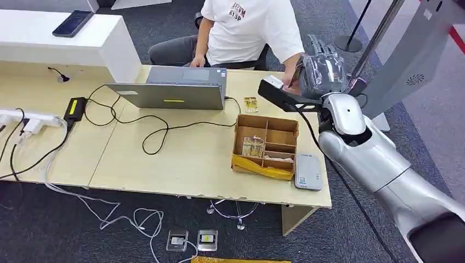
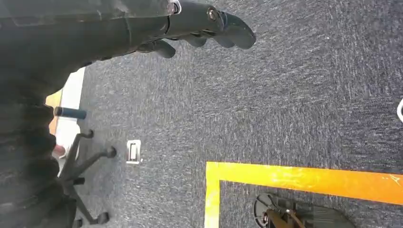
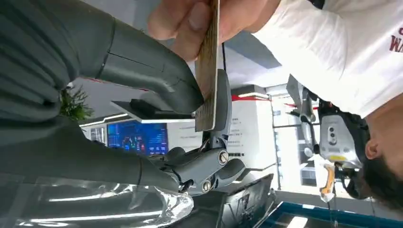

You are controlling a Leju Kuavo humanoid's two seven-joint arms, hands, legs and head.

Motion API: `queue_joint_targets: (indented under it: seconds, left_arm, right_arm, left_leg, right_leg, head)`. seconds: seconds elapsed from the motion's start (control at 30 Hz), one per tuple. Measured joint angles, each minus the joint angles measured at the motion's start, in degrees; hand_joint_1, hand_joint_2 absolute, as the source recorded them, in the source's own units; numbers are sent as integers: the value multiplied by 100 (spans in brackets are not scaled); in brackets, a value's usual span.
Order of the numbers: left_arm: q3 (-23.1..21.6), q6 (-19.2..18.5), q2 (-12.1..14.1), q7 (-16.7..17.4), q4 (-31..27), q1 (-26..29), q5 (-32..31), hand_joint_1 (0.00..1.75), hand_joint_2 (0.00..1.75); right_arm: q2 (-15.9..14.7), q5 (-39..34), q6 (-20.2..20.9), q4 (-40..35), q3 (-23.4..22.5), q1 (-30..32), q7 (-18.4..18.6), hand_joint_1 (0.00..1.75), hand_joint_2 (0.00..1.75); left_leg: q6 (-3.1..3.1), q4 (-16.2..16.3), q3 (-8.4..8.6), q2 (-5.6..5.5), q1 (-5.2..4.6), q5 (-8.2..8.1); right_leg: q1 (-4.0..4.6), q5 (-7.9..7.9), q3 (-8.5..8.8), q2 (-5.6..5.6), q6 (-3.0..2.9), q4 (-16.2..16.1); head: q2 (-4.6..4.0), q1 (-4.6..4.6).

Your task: Pass the card to the sensor for recognition and then transmit it.

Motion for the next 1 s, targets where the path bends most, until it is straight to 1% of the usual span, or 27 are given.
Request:
queue_joint_targets:
  seconds: [0.13, 0.17, 0.2, 0.23, 0.33, 0.43, 0.53, 0.7, 0.73, 0.77, 0.8, 0.9, 0.97, 1.0]
  left_arm:
    - [-66, 9, 0, 33, 0, -2, -17, 0, 175]
    - [-65, 15, 0, 35, 0, -1, -11, 0, 175]
    - [-66, 20, 0, 35, 0, -1, -9, 0, 175]
    - [-68, 20, 0, 39, 0, -1, -2, 0, 175]
    - [-68, 20, -2, 77, 0, 3, 24, 0, 175]
    - [-68, 26, -2, 92, 0, 3, 50, 0, 175]
    - [-68, 37, -4, 92, 0, 8, 70, 0, 175]
    - [-68, 37, -4, 92, 0, 8, 83, 0, 175]
    - [-68, 39, -4, 92, 0, 9, 87, 0, 175]
    - [-68, 46, -4, 90, 0, 10, 96, 0, 175]
    - [-68, 55, -4, 74, 0, 12, 109, 0, 175]
    - [-63, 61, -9, -30, 0, 24, 155, 0, 175]
    - [-44, 61, -13, -103, 0, 37, 160, 0, 175]
    - [-35, 61, -24, -112, 0, 45, 147, 0, 175]
  right_arm:
    - [206, 35, 2, 492, 127, -144, -61, 175, 175]
    - [279, 50, 2, 663, 168, -181, -74, 152, 175]
    - [354, 55, -8, 808, 199, -204, -118, 5, 175]
    - [413, 55, -35, 962, 227, -220, -151, 0, 175]
    - [546, 2, -184, 1281, 291, -223, -297, 0, 175]
    - [671, -15, -455, 1611, 350, -224, -343, 0, 175]
    - [686, 15, -645, 1739, 409, -232, -330, 0, 175]
    - [686, 20, -678, 1886, 455, -258, -312, 0, 175]
    - [684, 44, -753, 1905, 465, -258, -289, 0, 175]
    - [680, 92, -914, 1919, 481, -258, -255, 0, 175]
    - [640, 138, -1164, 1921, 481, -258, -203, 0, 175]
    - [456, 396, -1833, 1770, 443, -254, 11, 0, 175]
    - [176, 836, -2294, 1441, 312, -184, 294, 0, 175]
    - [-28, 1077, -2471, 1205, 193, -83, 450, 0, 175]
  left_leg:
    - [0, 0, 0, 1, 0, 0]
    - [0, 0, 0, 1, 0, 0]
    - [0, 0, 1, 0, 0, 0]
    - [0, 0, 0, -2, 0, 0]
    - [0, 0, 0, -2, 0, 0]
    - [0, 0, 2, -2, 0, 0]
    - [0, 1, 2, -3, 0, 1]
    - [0, 0, 2, -1, 0, 0]
    - [0, 1, 2, 0, 0, 0]
    - [0, 1, 3, 0, 0, 0]
    - [0, 1, 4, 0, 0, 0]
    - [0, 4, 10, 0, -1, 0]
    - [0, 6, 12, -4, -1, 0]
    - [0, 7, 18, -9, 0, 0]
  right_leg:
    - [0, 0, 0, 1, 0, 0]
    - [0, 0, 0, 1, 0, 0]
    - [0, 0, 0, 0, 0, 0]
    - [0, 0, 0, 1, 0, 0]
    - [0, 0, 0, 0, 0, 0]
    - [0, 0, 0, 1, 0, 0]
    - [0, 0, 0, 0, 0, 0]
    - [0, 0, -1, 1, 0, 0]
    - [0, 0, -2, 1, 0, 0]
    - [0, 0, -3, 1, 0, 0]
    - [0, 0, -3, 1, 0, 0]
    - [0, 0, -4, 2, 0, -1]
    - [0, 0, 0, 2, 0, -5]
    - [2, 0, 7, 0, 0, -13]
  head:
    - [0, 2]
    - [0, 0]
    - [2, 2]
    - [0, 2]
    - [0, 0]
    - [0, 2]
    - [2, 0]
    - [2, 4]
    - [2, 0]
    - [0, 2]
    - [0, 0]
    - [0, 0]
    - [0, 0]
    - [2, 0]
